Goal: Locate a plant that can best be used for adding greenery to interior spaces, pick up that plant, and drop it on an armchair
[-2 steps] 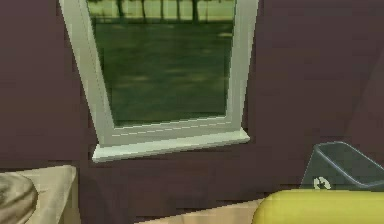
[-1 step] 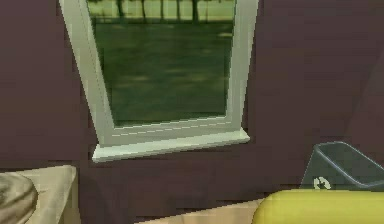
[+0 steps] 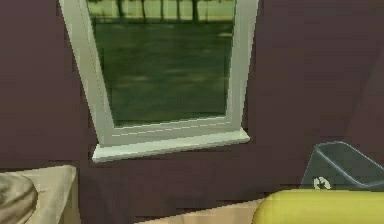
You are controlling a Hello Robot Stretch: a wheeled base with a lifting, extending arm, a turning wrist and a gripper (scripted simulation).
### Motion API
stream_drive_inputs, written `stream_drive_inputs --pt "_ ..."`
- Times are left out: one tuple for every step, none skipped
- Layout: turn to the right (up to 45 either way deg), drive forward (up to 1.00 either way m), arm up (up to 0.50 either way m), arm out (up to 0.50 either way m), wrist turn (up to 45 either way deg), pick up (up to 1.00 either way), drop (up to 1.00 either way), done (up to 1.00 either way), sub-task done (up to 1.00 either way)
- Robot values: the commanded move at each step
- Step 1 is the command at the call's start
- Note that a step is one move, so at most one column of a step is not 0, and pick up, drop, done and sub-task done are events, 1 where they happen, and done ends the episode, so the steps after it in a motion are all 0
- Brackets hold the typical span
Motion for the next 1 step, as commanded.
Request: stream_drive_inputs --pt "0.0 0.00 0.00 -0.08 0.0 0.00 0.00 0.00 0.00"
